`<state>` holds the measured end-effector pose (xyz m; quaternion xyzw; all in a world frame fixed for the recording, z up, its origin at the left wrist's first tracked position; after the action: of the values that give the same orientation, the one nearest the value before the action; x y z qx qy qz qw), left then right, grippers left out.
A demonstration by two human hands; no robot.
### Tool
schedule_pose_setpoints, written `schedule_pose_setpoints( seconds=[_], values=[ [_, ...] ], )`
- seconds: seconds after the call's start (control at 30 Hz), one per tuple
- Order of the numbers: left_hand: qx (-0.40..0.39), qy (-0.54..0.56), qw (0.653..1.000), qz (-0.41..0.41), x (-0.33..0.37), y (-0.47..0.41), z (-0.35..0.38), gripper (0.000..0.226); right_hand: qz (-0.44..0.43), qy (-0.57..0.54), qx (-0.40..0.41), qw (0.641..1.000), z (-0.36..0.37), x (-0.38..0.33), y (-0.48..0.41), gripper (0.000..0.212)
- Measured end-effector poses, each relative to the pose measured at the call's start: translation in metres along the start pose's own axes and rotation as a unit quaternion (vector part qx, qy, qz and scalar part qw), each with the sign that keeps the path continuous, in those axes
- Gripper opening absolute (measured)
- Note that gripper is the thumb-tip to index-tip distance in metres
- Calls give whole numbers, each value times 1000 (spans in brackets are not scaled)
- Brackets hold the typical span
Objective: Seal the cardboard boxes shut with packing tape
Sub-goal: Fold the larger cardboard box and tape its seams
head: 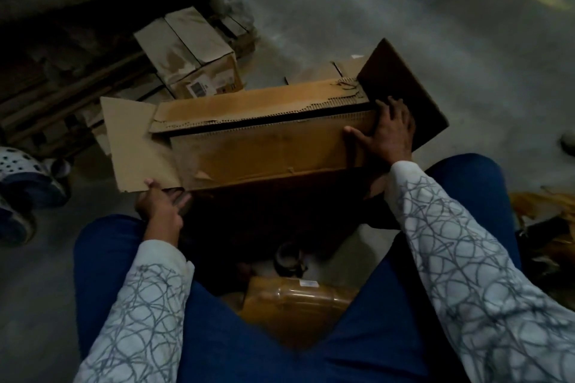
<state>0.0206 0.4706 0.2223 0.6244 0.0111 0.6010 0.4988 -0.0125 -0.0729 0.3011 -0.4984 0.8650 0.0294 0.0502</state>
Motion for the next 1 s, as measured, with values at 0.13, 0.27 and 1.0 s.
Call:
schedule_pose_setpoints(
  seconds=[0.13, 0.27, 1.0],
  values=[
    [12, -38, 999, 16, -2, -3, -7, 50, -13, 0, -74, 997, 34, 0, 2, 96],
    [4, -118, 993, -26, -20, 3, -10, 57, 10, -11, -71, 997, 38, 0, 11, 100],
    [-259, -425, 840, 217, -43, 111, 63, 13, -129, 1, -163, 978, 50, -52, -15, 99]
  ],
)
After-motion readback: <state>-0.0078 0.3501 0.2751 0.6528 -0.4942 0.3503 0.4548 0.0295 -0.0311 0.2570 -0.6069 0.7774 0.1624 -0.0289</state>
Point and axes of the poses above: each hand's wrist, its own y-axis away from the middle knuckle, its own z-axis out of the palm, x = y × z, the point moved 10 cm from there along -y, towards the middle knuckle, and after that the axes turned 15 degrees about y, right-handed, at the moved point
